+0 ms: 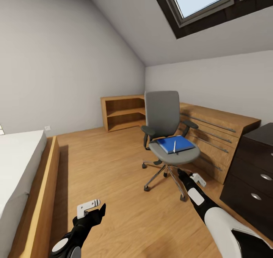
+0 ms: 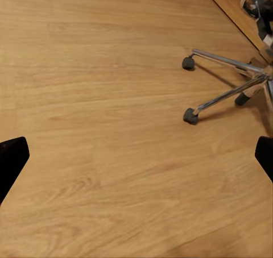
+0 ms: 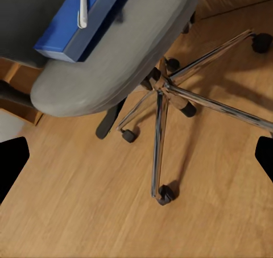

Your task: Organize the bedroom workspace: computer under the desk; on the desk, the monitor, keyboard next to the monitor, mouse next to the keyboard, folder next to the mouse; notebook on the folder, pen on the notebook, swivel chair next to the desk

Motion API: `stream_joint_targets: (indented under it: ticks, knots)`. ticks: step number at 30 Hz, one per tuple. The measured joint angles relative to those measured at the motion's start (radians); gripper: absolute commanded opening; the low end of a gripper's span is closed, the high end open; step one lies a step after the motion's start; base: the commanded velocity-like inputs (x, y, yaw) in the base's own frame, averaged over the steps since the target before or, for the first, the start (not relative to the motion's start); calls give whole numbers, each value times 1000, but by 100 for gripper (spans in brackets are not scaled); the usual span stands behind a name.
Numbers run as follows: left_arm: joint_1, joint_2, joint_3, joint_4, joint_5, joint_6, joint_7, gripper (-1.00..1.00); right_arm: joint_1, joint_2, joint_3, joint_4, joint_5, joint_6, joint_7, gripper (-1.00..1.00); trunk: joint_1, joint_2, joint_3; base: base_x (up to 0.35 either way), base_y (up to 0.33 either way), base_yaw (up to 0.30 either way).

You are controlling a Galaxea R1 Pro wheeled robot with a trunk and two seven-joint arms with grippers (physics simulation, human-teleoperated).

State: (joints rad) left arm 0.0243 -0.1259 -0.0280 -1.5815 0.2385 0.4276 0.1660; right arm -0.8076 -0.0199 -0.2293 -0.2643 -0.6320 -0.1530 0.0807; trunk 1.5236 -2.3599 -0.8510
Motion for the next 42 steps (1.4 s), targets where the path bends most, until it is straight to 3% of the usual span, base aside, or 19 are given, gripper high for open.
stream_joint_targets:
  ticks: [8, 10, 17, 18, 21, 22, 27, 30, 35, 42]
  knots:
    - [0, 0, -1, 0, 0, 0, 0, 100, 0, 2, 1, 0, 0, 0, 1, 100, -31, 56, 25, 0, 0, 0]
    - [0, 0, -3, 2, -1, 0, 0, 100, 1, 15, 2, -1, 2, -1, 0, 100, -38, 70, 31, 0, 0, 0]
    - [0, 0, -3, 7, -2, 0, 2, 100, 1, 23, 2, -1, 6, -2, -2, 100, -65, 119, 53, 0, 0, 0]
    - [0, 1, -3, 11, -6, -1, 95, 100, 2, 24, 1, 16, 7, -80, -1, 100, -69, 126, 56, 0, 0, 0]
    - [0, 1, -3, 13, -6, -2, 124, 100, 2, 23, 2, 24, 11, -112, -1, 100, -81, 147, 66, 0, 0, 0]
    - [0, 2, -3, 17, -7, -3, 146, 100, 8, 23, 2, 59, 33, -172, -1, 100, -84, 154, 69, 0, 0, 0]
    - [0, 3, -3, 25, -7, -4, 151, 100, 18, 25, 7, 130, 77, -268, -2, 100, -104, 189, 81, 0, 0, 36]
    - [0, 4, -3, 44, -8, -4, 151, 100, 20, 30, 7, 203, 120, -367, -5, 100, -115, 210, 86, 0, 0, 75]
    - [0, 4, -3, 54, -8, -4, 151, 100, 31, 39, 7, 260, 135, -430, -5, 100, -134, 245, 94, 0, 0, 84]
    - [0, 2, -3, 117, -14, -7, 151, 100, 155, 44, 7, 277, 145, -520, -6, 100, -161, 294, 106, 0, 0, 91]
